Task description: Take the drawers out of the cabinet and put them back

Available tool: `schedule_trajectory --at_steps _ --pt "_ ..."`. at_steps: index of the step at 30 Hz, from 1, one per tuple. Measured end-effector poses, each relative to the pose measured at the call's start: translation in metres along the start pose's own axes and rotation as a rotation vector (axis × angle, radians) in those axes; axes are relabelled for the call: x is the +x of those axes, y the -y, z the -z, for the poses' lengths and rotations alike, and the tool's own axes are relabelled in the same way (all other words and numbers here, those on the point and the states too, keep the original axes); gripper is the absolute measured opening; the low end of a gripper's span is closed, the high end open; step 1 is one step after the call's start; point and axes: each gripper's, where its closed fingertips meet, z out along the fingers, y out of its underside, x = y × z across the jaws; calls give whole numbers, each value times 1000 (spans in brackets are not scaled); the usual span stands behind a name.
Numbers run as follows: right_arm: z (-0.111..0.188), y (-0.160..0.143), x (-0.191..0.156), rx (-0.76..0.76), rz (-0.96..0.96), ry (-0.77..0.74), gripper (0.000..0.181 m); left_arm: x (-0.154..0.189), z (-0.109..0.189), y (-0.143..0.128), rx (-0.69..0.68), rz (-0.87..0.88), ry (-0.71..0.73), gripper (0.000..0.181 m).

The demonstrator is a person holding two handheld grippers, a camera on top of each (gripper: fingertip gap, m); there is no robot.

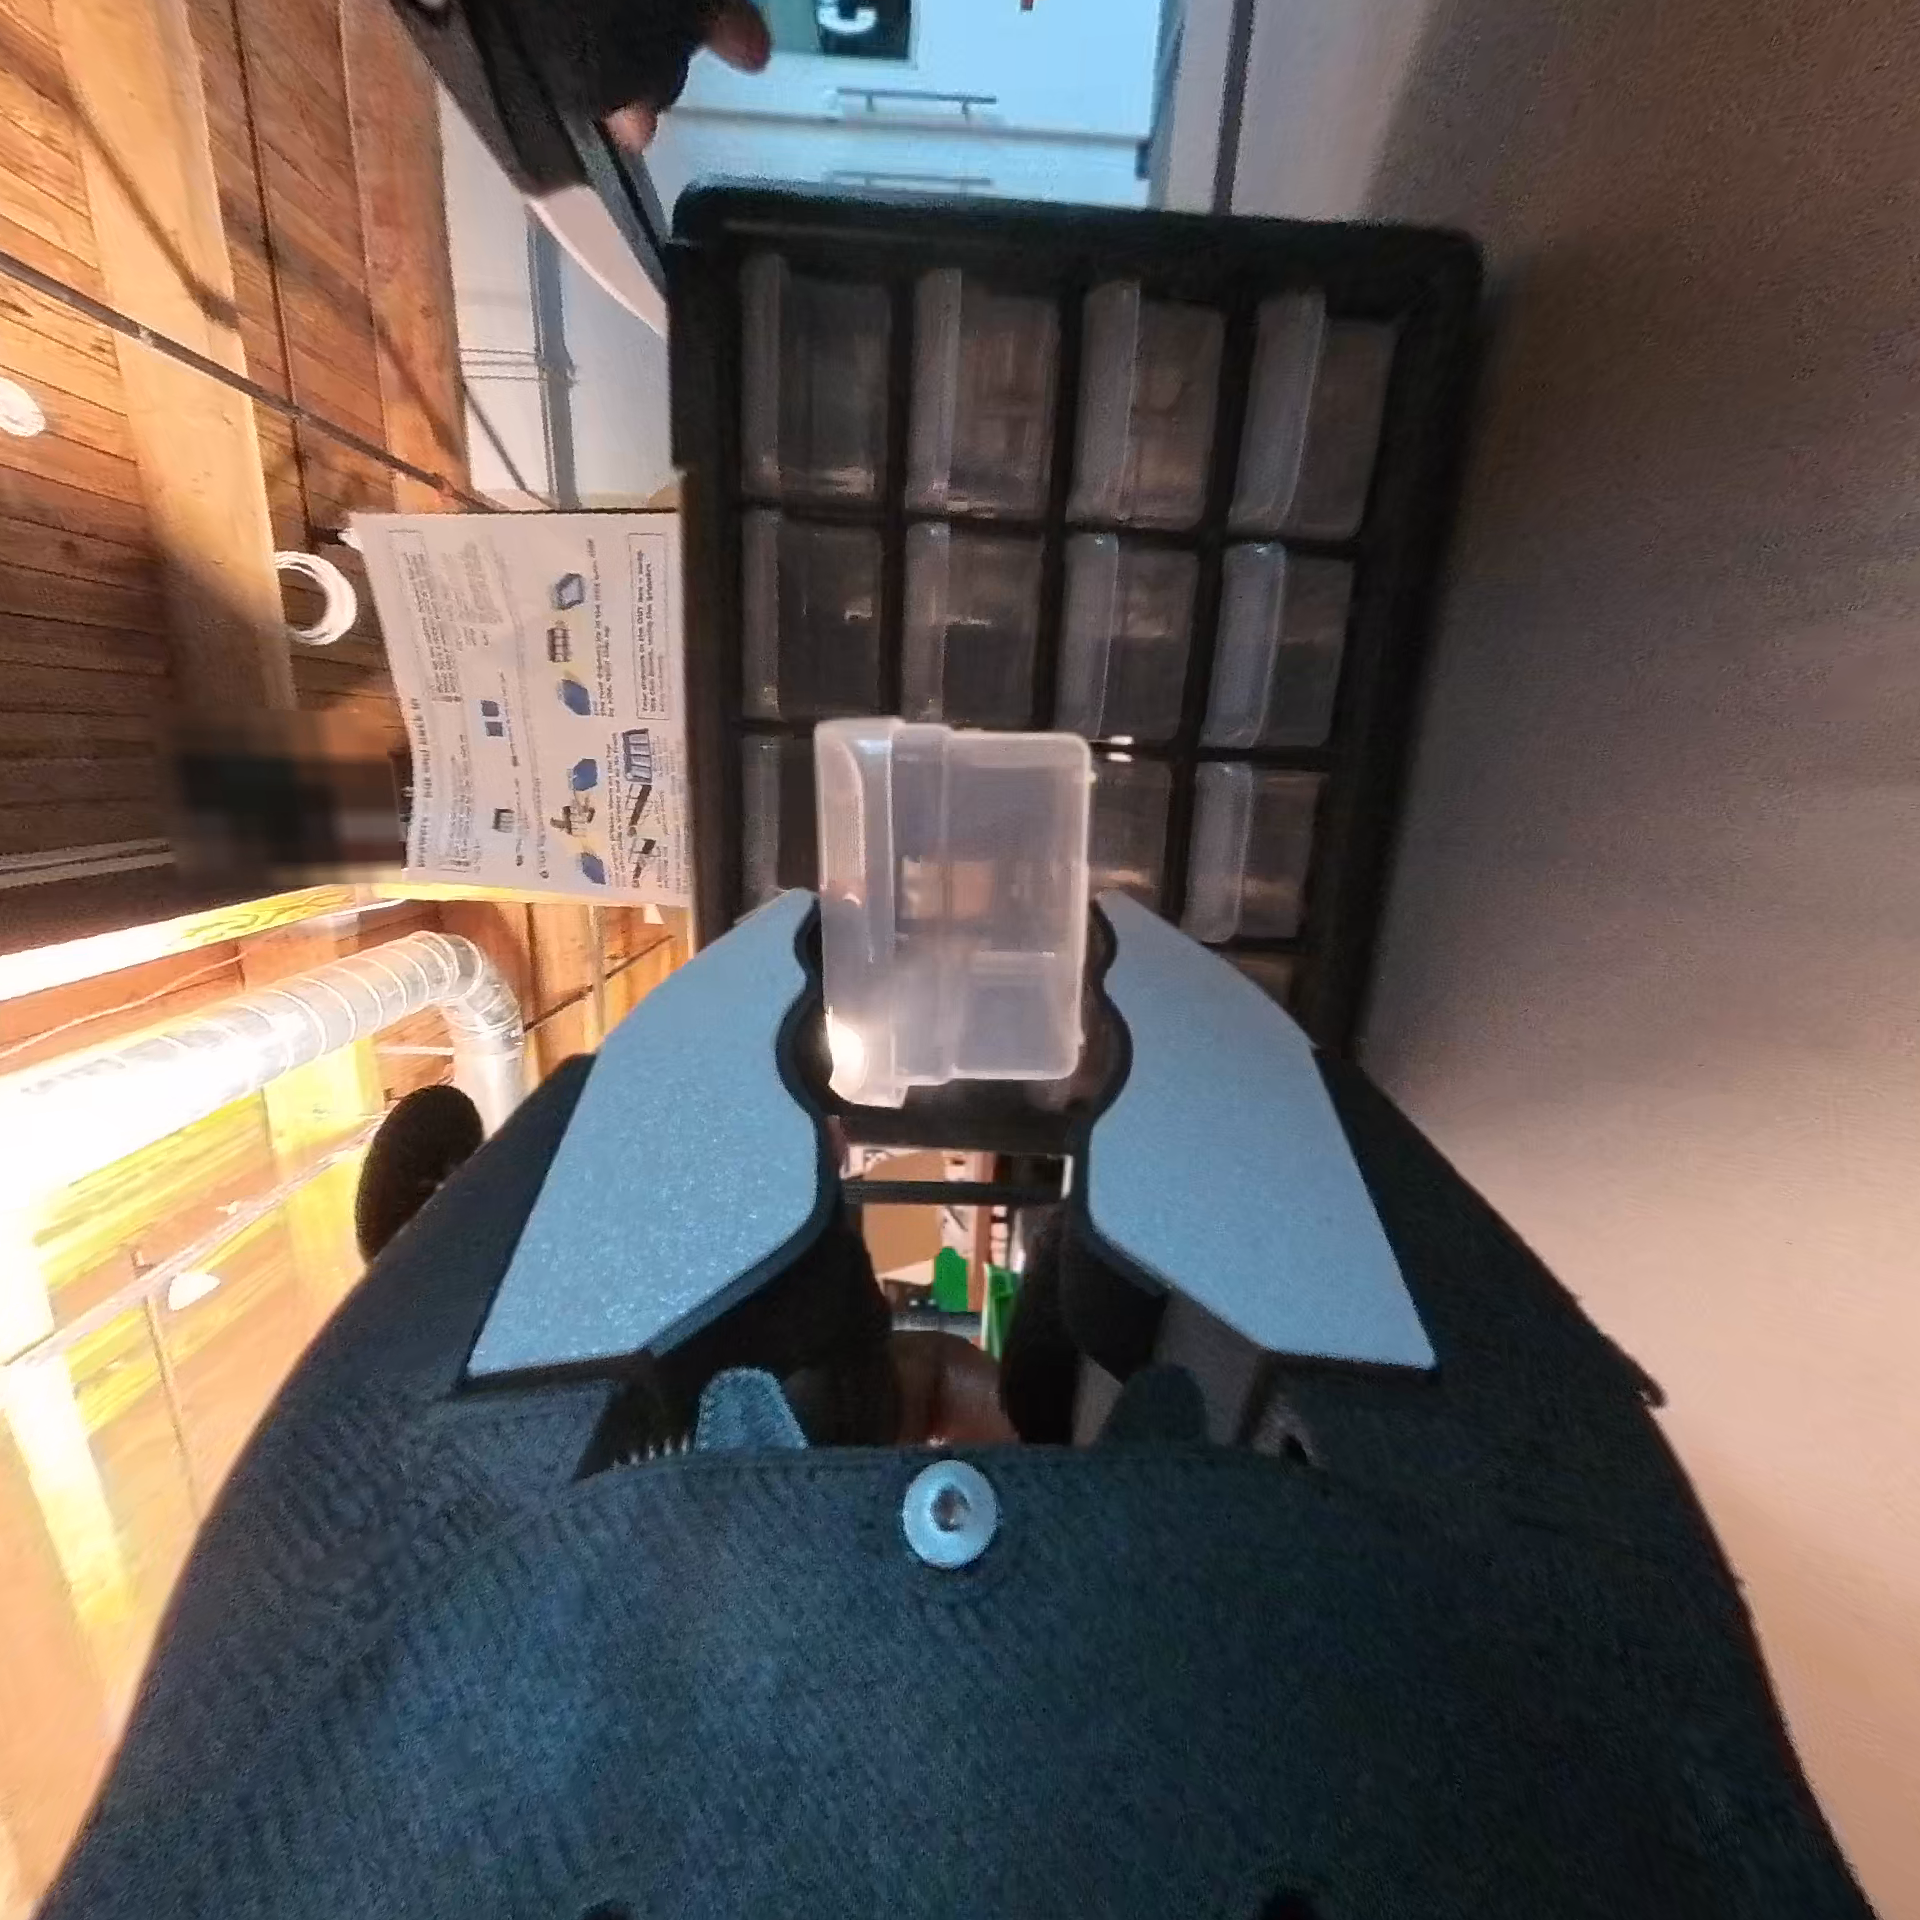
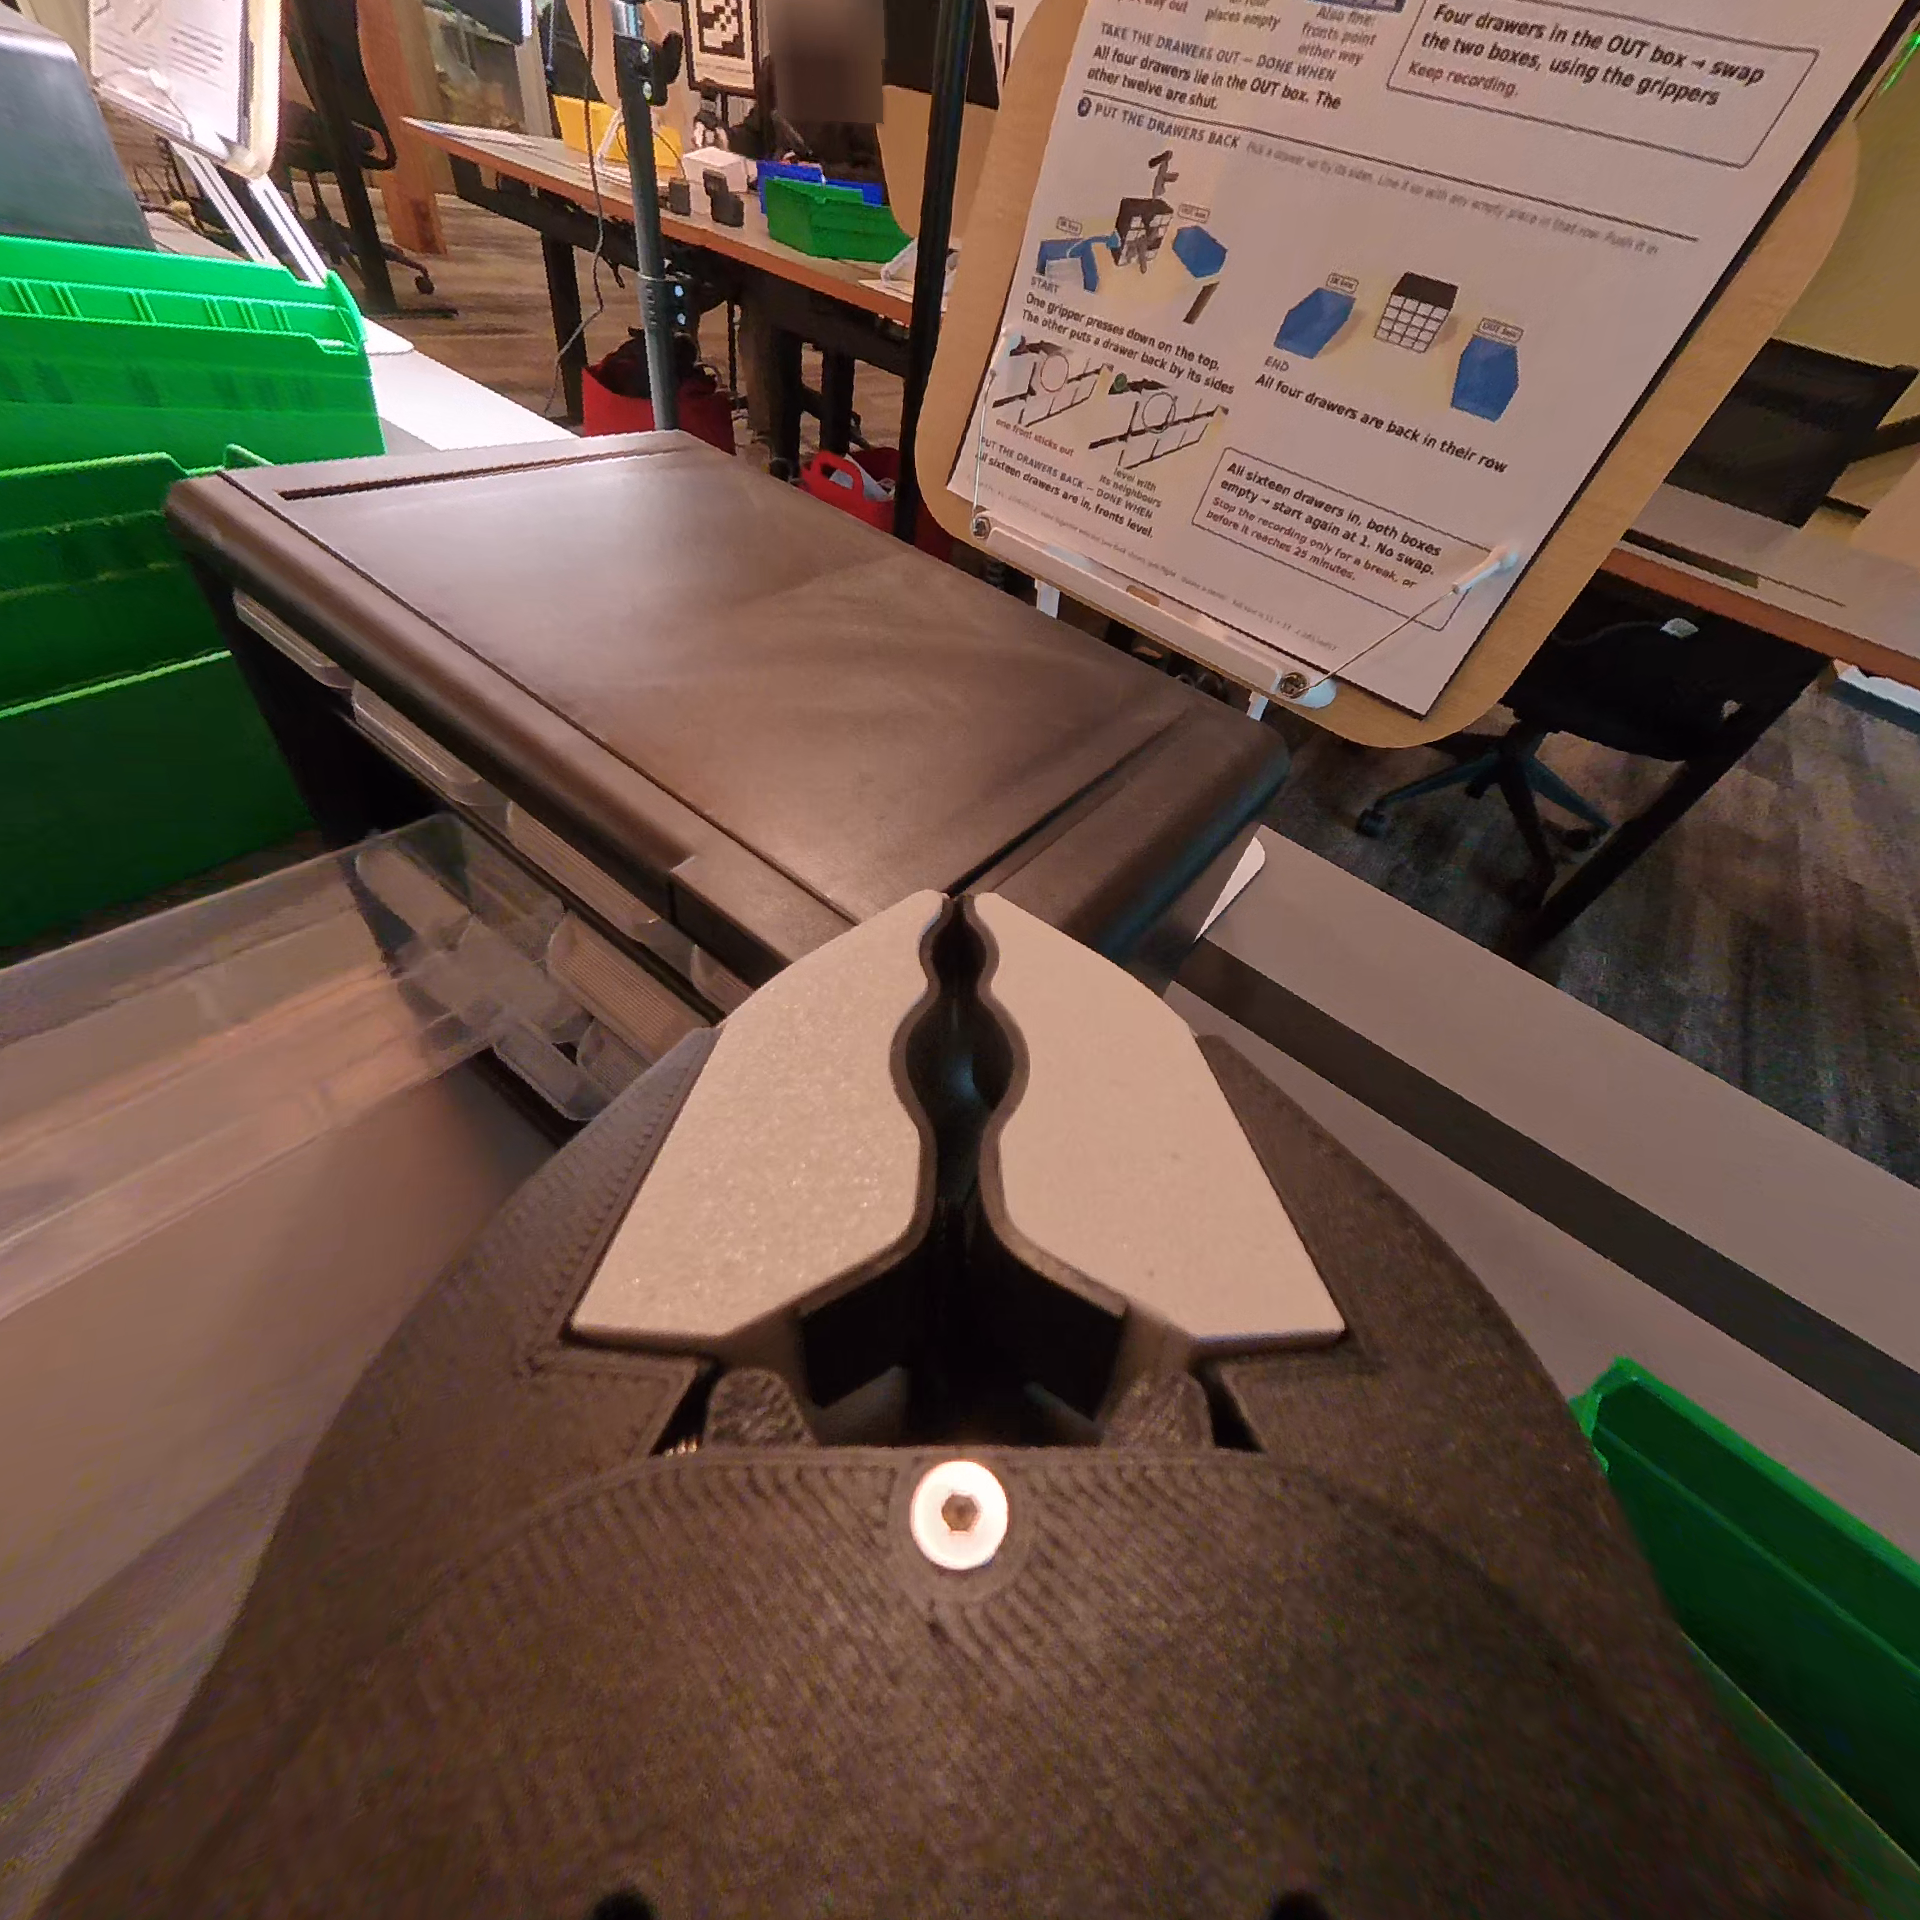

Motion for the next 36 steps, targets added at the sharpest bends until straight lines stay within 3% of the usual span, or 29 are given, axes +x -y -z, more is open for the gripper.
schedule_trajectory --at_steps 7,14,17,18,20,23,25,29,34,36 --pt "0 0 0 0 2 0 0 -9 6 0 20 45 -72 46" --pt "0 0 0 -14 14 -8 1 -22 14 -9 38 -27 85 46" --pt "1 1 -1 -14 50 -2 0 -26 14 -18 70 47 149 46" --pt "3 2 -2 5 97 -13 3 -28 15 -20 88 88 155 46" --pt "12 8 -11 88 208 -12 31 -32 19 -21 145 150 150 46" --pt "32 5 -48 181 367 59 71 -40 28 -17 220 201 148 46" --pt "45 -11 -82 187 558 110 87 -40 33 -8 280 220 111 46" --pt "66 -31 -140 272 1053 20 78 -35 40 14 382 222 54 46" --pt "66 -34 -170 317 1203 15 71 -24 48 45 492 168 10 46" --pt "62 -39 -172 308 1260 21 55 -26 48 48 501 174 20 46"
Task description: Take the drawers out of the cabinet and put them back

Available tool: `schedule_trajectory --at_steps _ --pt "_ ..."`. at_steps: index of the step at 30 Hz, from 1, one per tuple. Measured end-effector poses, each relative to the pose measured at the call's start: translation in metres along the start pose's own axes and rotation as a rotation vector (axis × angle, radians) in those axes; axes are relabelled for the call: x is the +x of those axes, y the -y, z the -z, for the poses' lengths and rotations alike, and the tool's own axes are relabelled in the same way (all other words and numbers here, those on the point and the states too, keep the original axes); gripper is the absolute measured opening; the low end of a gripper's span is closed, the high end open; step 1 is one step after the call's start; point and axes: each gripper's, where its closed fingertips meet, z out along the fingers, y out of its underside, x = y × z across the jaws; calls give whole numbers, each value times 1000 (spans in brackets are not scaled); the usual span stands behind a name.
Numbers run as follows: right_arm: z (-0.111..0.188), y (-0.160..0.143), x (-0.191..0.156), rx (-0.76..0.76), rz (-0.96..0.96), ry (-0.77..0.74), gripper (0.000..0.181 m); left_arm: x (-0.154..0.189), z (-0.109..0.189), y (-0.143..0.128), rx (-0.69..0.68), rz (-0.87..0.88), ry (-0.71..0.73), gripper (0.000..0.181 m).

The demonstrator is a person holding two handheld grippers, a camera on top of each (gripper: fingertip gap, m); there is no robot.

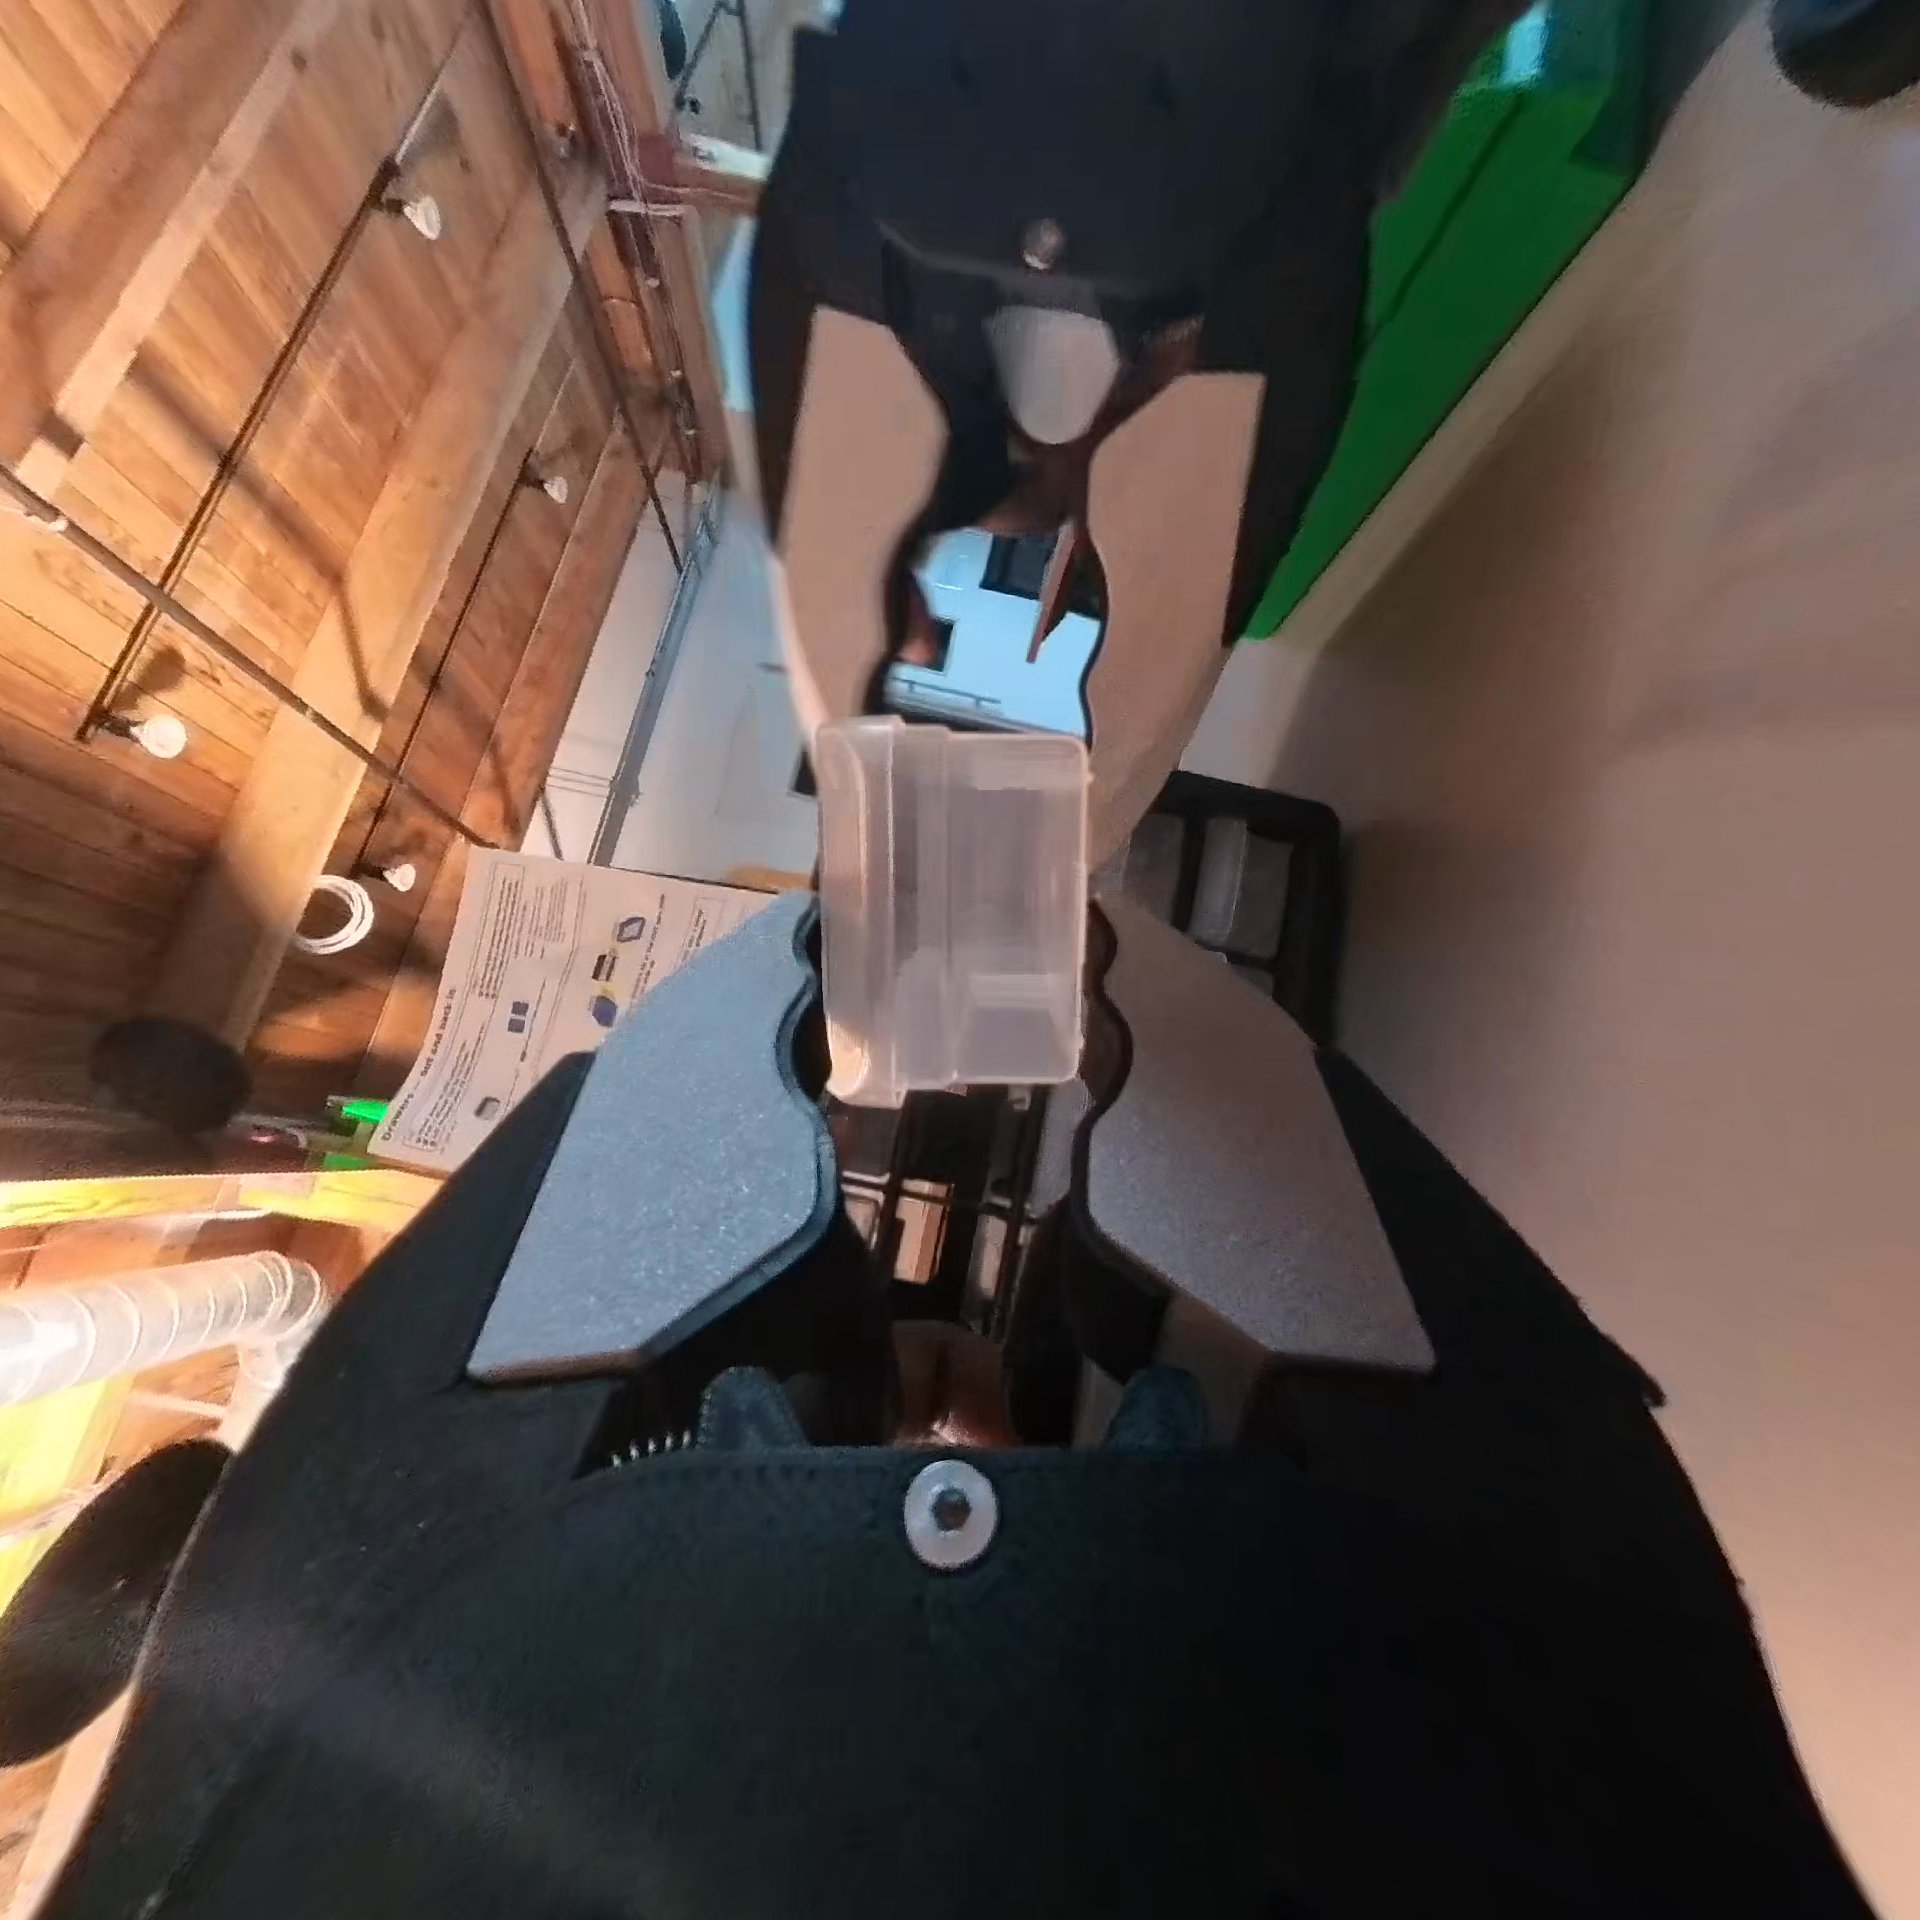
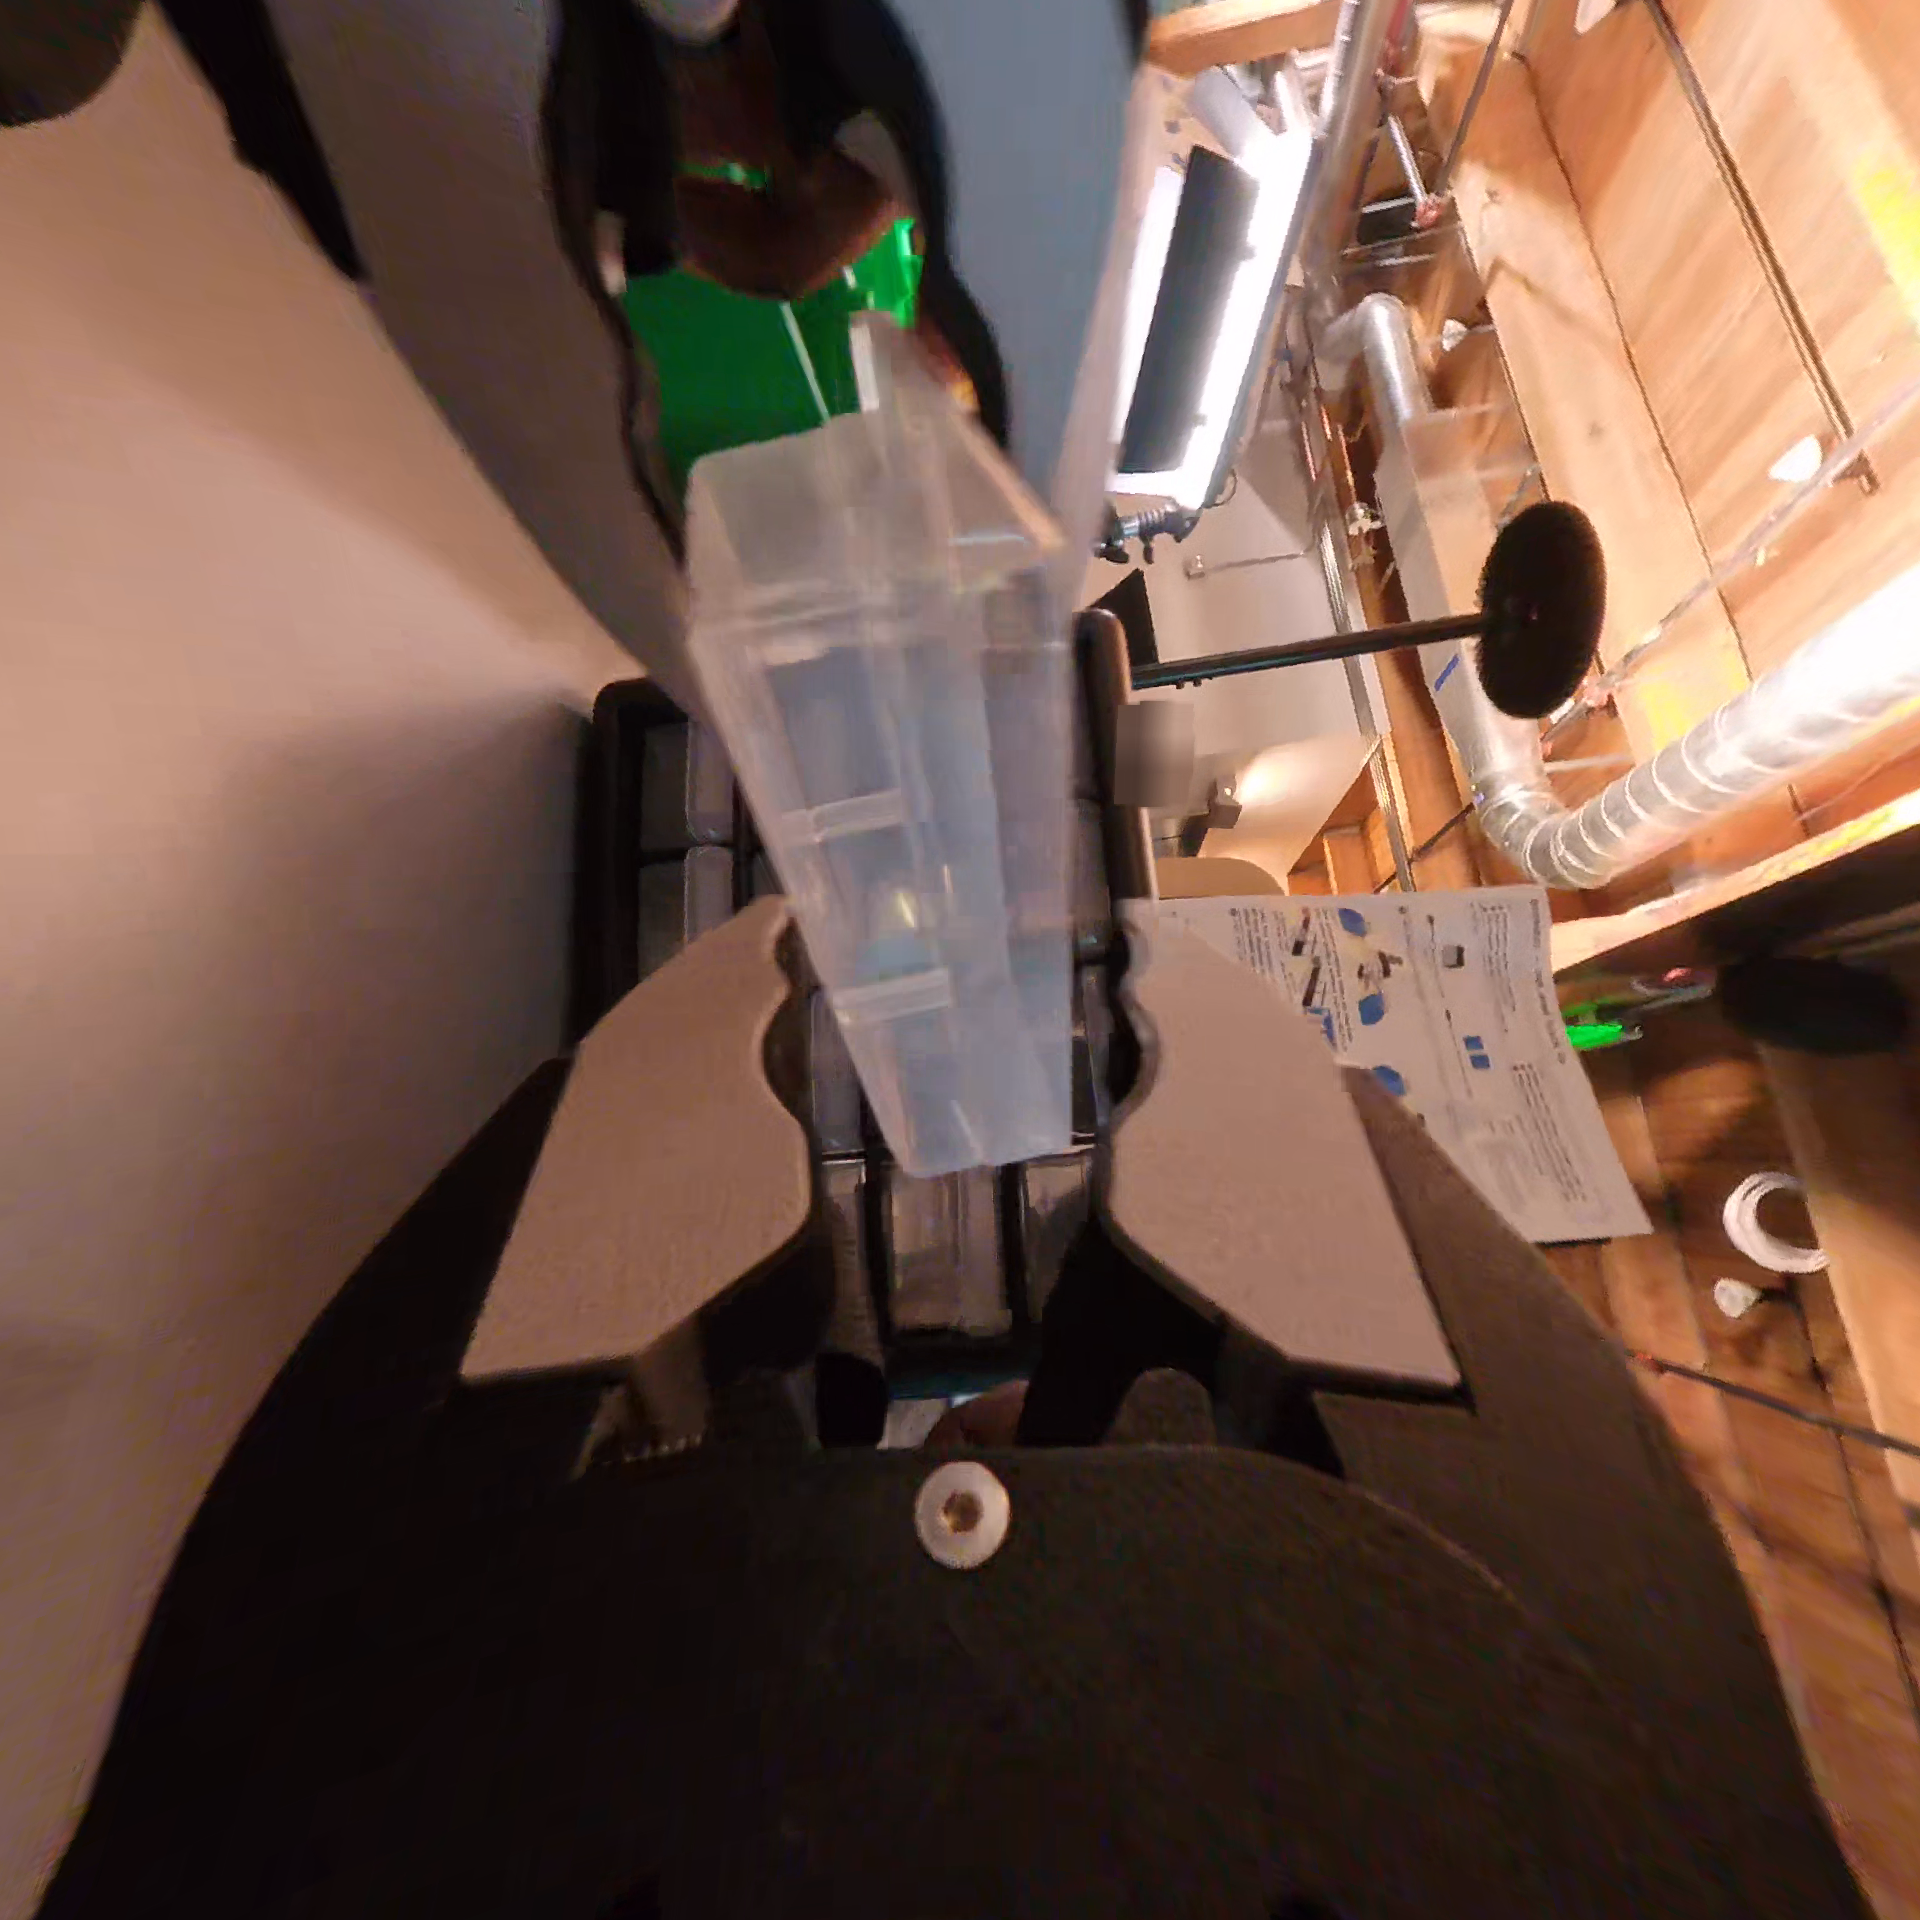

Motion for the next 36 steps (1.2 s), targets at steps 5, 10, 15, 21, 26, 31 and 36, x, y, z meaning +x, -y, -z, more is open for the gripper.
schedule_trajectory --at_steps 5,10,15,21,26,31,36 --pt "1 -9 7 -47 49 -105 46 -11 -2 -2 15 281 86 58" --pt "10 -24 36 -141 -16 -328 46 -28 -2 2 115 1138 154 93" --pt "7 -11 31 -165 -12 -351 46 -29 -13 4 87 1256 207 83" --pt "7 -2 12 -115 -39 -206 44 -26 -7 5 145 1169 157 65" --pt "29 8 7 28 -347 60 50 -26 12 5 214 1045 72 64" --pt "38 16 24 93 -1180 240 53 -40 21 -17 4 541 317 65" --pt "16 21 12 259 -2111 583 93 -30 4 -10 -143 -155 319 65"
